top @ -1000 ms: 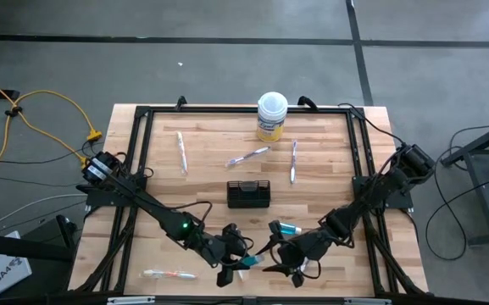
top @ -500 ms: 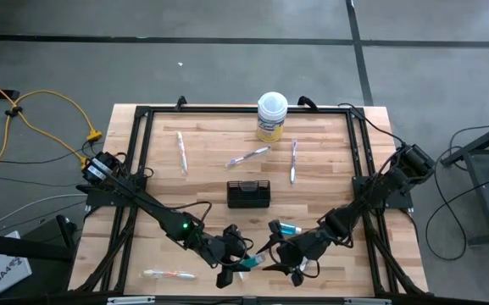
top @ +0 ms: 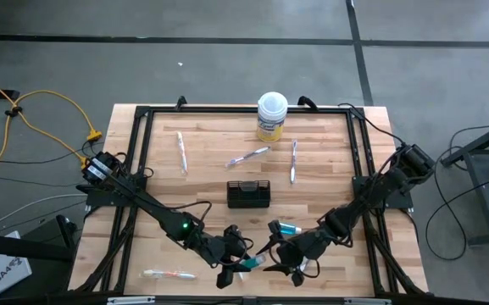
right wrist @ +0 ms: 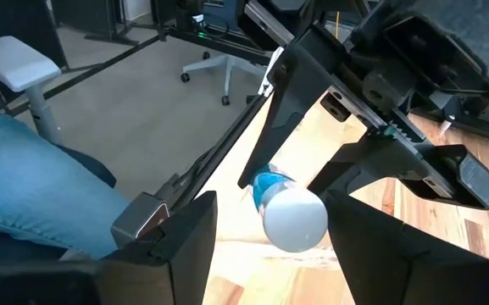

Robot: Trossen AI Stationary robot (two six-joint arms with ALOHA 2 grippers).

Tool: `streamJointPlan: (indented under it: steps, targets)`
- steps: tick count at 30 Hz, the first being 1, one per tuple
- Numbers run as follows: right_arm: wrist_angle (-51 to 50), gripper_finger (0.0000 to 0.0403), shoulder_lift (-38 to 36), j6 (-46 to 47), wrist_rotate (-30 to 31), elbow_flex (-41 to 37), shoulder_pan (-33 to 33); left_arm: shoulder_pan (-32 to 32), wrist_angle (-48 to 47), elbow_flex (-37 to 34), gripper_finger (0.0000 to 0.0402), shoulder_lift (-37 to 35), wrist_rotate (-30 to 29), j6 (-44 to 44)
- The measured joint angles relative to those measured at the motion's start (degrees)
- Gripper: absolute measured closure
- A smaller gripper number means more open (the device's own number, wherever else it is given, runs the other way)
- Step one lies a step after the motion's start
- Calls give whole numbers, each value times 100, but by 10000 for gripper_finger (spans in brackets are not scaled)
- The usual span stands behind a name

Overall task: Pick & Place toothbrushing station
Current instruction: Put the left blue mouthwash into the wire organizer

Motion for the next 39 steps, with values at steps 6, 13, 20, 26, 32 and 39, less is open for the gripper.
streamJointPlan:
  steps: [6,13,20,26,32,39]
  targets:
    - [269,192,226,-20,-253,2,-155,0,20,0,258,0,1,0]
    - [316,192,298,-63,-261,0,-160,0,13,0,258,0,3,0]
    - [428,192,289,-337,-216,0,-21,0,0,1,258,0,32,-9]
    - [433,192,289,-343,-129,0,-16,-33,-5,0,258,0,99,-13]
    - [483,192,289,-350,-125,0,-16,-79,-5,0,258,0,263,-28]
    - [542,192,289,-361,-145,0,-16,-79,-6,0,258,0,265,-31]
